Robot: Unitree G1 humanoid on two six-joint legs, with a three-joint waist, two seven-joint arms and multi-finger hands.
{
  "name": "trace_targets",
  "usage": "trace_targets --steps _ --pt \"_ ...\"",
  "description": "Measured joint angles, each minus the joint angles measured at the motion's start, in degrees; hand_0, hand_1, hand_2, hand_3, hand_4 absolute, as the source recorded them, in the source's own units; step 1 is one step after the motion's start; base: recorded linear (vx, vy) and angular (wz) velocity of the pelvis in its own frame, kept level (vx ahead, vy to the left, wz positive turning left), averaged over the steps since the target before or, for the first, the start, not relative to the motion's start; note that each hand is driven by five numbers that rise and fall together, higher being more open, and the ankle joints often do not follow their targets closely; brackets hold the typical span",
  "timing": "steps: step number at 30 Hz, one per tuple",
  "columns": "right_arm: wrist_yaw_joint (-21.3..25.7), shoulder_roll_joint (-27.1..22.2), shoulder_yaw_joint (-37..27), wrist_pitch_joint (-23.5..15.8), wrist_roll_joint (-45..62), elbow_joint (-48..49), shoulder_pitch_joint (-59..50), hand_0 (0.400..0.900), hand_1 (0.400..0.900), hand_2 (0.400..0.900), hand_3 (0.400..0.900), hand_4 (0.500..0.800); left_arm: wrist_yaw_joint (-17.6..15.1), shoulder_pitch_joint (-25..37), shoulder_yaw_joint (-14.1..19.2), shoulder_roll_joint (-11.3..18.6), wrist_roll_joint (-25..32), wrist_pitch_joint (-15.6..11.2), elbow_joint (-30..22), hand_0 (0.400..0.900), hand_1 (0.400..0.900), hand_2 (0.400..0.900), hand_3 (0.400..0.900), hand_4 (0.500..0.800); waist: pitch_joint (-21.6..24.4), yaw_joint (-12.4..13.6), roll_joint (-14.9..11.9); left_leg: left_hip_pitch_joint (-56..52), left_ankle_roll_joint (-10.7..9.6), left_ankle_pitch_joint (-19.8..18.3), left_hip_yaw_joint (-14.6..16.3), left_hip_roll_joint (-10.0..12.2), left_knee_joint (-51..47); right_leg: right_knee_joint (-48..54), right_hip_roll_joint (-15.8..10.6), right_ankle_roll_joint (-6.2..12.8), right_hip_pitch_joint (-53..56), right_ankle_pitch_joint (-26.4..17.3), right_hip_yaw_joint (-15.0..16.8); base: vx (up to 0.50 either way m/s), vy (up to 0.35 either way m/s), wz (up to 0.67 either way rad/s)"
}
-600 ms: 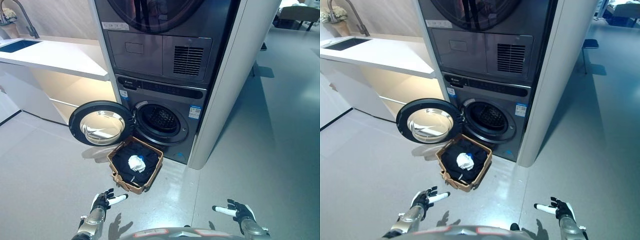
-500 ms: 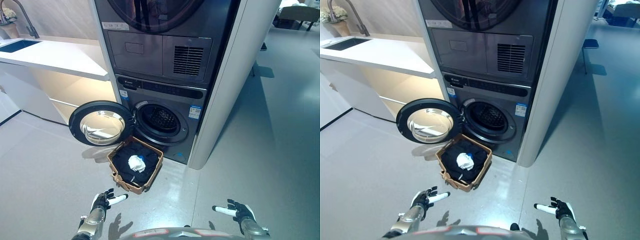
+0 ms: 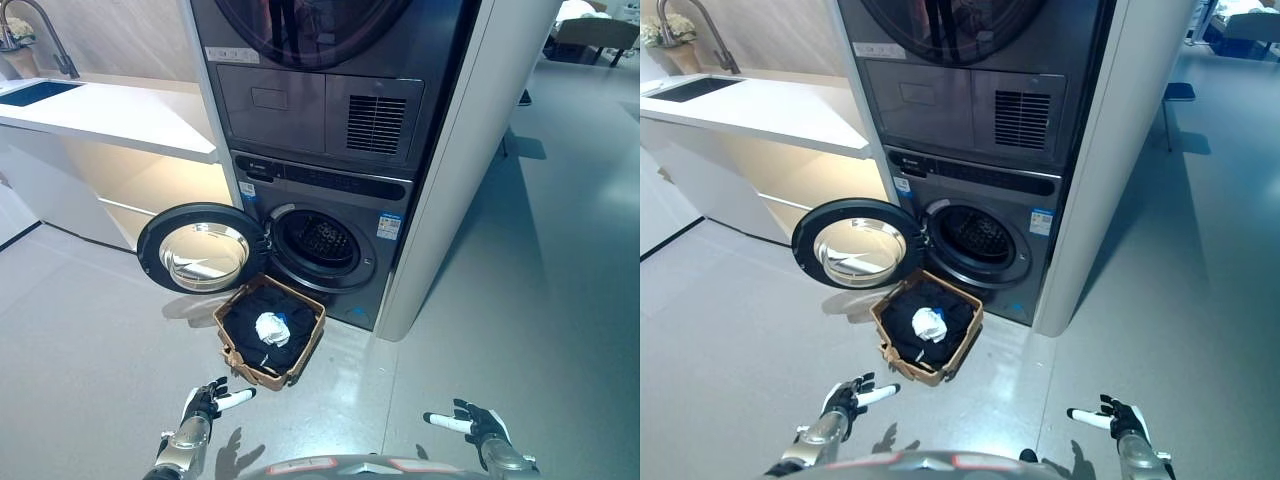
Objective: Put the clothes in the basket into the washing machine.
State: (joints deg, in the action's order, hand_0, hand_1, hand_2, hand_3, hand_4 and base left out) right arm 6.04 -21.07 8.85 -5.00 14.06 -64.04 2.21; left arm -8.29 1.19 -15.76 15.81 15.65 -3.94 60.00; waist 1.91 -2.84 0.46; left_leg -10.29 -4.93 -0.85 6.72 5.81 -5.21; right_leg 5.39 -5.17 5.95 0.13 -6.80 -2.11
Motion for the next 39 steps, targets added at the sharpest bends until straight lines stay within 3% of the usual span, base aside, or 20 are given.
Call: trace_targets --steps 11,16,19,20,22,25,29,32,35,39 --pt "-0.03 0.08 0.00 0.00 0.01 -0.11 0.08 0.900 0.900 0.900 0.900 0.800 0.00 -0.06 -0.02 0.42 0.00 0.00 0.01 0.900 0.900 0.900 0.900 0.800 0.23 0.05 -0.35 0.05 -0.02 -0.05 0.12 -0.59 -0.02 -0.25 -0.25 -0.06 -0.13 -0.06 0.21 0.00 0.085 0.01" --pt "-0.09 0.28 -0.09 0.00 0.02 -0.95 -0.09 0.900 0.900 0.900 0.900 0.800 0.00 -0.01 -0.39 0.70 0.00 -0.01 0.27 0.900 0.900 0.900 0.900 0.800 0.18 0.06 -0.86 0.64 0.63 -0.12 0.30 -1.84 0.02 -1.85 -1.24 0.23 -1.74 0.15 1.01 -0.04 0.214 -0.01" --pt "-0.13 0.28 -0.19 0.00 0.00 -1.85 -0.39 0.900 0.900 0.900 0.900 0.800 0.02 0.64 -1.01 0.64 -0.01 0.00 0.51 0.900 0.900 0.900 0.900 0.800 -1.10 -0.08 -1.35 0.54 1.91 -0.40 0.36 -3.38 0.79 -7.67 -2.59 1.52 -4.18 1.02 1.68 -0.03 0.267 0.07" --pt "-0.14 0.32 -0.18 -0.11 0.00 -2.93 -0.63 0.900 0.900 0.900 0.900 0.800 0.16 1.29 -1.05 0.63 -0.04 0.00 0.63 0.900 0.900 0.900 0.900 0.800 -2.12 -0.10 -1.83 0.92 3.55 -1.56 0.13 -4.69 2.67 -10.99 -3.54 1.55 -5.62 1.07 2.07 -0.01 0.247 0.14" --pt "-0.14 0.25 -0.71 -0.14 0.01 -3.79 -2.14 0.900 0.900 0.900 0.900 0.800 0.29 2.46 -1.38 0.87 -0.12 -0.01 1.18 0.900 0.900 0.900 0.900 0.800 -4.21 -0.62 -2.42 2.10 4.85 -3.46 0.15 -6.94 6.41 -18.26 -5.34 1.72 -9.15 0.92 2.77 0.00 0.218 0.09" --pt "-0.19 0.52 -1.12 0.17 0.03 -3.93 -1.03 0.900 0.900 0.900 0.900 0.800 0.64 3.11 -1.45 1.00 -1.03 -0.01 1.71 0.900 0.900 0.900 0.900 0.800 -5.73 -2.08 -1.16 2.74 6.88 -3.61 -1.08 -7.20 7.82 -25.66 -6.21 2.47 -12.84 -1.59 2.55 0.09 0.113 0.15" --pt "-0.38 1.10 -1.30 0.31 0.08 -4.70 0.76 0.900 0.900 0.900 0.900 0.800 0.90 2.89 -1.36 2.15 -1.31 0.02 2.89 0.900 0.900 0.900 0.900 0.800 -6.22 -2.98 -1.53 3.41 8.09 -2.80 -1.60 -8.03 7.82 -19.32 -6.19 4.11 -10.50 -0.33 2.28 0.15 -0.005 0.19" --pt "-0.40 2.18 -1.70 0.25 0.41 -4.81 1.70 0.900 0.900 0.900 0.900 0.800 0.84 2.65 -1.22 2.88 -2.09 0.04 5.08 0.900 0.900 0.900 0.900 0.800 -6.41 -3.41 -3.86 3.51 6.75 -3.30 -1.87 -9.81 7.95 -10.02 -7.06 3.73 -5.19 2.05 4.33 0.16 -0.032 0.10" --pt "-0.39 2.09 -2.43 0.26 0.44 -4.72 2.13 0.900 0.900 0.900 0.900 0.800 1.00 2.18 -1.27 1.53 -2.14 0.03 4.84 0.900 0.900 0.900 0.900 0.800 -7.18 -3.56 -2.61 3.60 6.18 -3.38 -2.19 -8.95 8.37 -8.87 -6.06 3.79 -4.25 2.27 3.15 0.20 -0.072 0.17" --pt "-0.46 1.96 -3.00 0.22 0.43 -4.42 1.95 0.900 0.900 0.900 0.900 0.800 0.96 2.12 -1.24 1.26 -2.16 -0.03 3.88 0.900 0.900 0.900 0.900 0.800 -7.62 -3.70 -3.25 2.11 6.13 -4.50 -3.03 -8.72 8.93 -8.65 -6.15 3.69 -2.11 2.33 3.04 0.25 -0.137 0.18"
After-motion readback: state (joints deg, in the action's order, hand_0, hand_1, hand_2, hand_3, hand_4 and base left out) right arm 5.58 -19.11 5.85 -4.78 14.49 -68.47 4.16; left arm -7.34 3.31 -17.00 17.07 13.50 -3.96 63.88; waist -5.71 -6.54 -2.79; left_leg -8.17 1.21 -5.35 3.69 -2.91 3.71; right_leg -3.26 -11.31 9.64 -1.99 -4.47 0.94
